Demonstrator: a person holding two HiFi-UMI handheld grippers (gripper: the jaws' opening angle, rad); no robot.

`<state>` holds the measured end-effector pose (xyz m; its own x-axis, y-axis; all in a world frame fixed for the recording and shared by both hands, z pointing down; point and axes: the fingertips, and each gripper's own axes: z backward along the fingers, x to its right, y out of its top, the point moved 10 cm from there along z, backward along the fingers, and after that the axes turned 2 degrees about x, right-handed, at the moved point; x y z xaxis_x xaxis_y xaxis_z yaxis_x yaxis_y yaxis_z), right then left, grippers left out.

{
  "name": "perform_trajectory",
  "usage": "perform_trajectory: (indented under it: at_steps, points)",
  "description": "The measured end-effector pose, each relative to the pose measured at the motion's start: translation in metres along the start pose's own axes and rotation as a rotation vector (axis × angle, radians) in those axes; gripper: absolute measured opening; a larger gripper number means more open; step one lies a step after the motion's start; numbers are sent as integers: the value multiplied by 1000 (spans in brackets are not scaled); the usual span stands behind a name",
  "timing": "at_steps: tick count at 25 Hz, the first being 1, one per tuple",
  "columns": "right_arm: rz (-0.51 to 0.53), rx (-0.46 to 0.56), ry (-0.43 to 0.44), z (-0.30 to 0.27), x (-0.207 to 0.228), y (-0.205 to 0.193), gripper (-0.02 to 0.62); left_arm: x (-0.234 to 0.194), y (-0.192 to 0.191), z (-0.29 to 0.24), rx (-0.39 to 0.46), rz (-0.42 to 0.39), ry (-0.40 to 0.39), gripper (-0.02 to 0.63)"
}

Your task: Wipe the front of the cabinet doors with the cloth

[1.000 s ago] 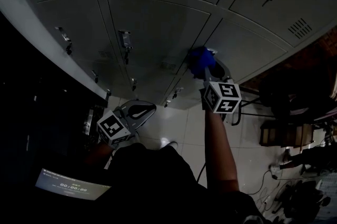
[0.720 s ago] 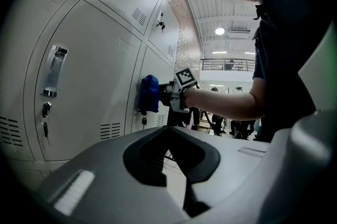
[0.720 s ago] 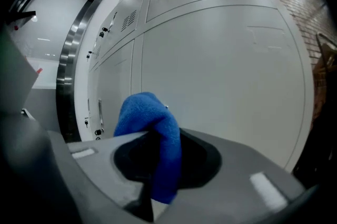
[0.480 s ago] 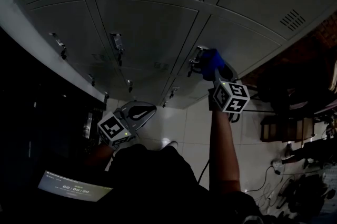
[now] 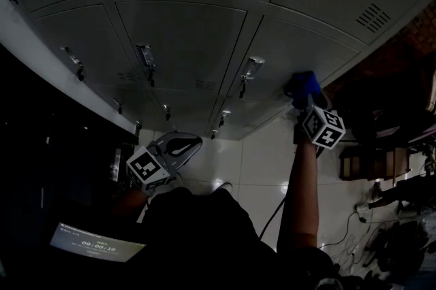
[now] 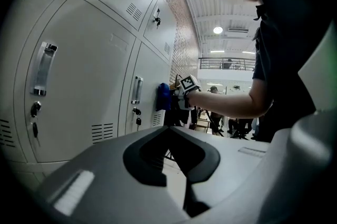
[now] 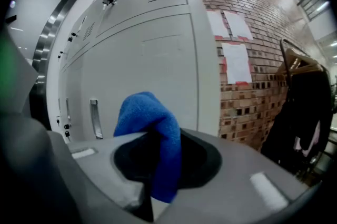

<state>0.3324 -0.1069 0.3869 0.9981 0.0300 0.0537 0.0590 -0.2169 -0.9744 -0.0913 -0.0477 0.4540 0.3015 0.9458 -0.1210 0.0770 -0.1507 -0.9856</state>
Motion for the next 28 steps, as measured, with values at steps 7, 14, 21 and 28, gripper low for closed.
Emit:
perform_trajectory:
  at_steps: [7, 14, 21, 28]
  points:
    - [-48, 13, -103, 10, 43, -1, 69, 1, -1, -2, -8, -4, -10, -3]
    - [-43, 14, -150, 18, 50, -7, 69, 1, -2, -4, -7, 0, -13, -3]
    - [31, 25, 12, 14, -23, -30, 69, 1, -7, 3, -3, 12, -9, -3]
    - [108, -13, 231, -19, -109, -43, 69, -2, -4, 11, 0, -3, 15, -3]
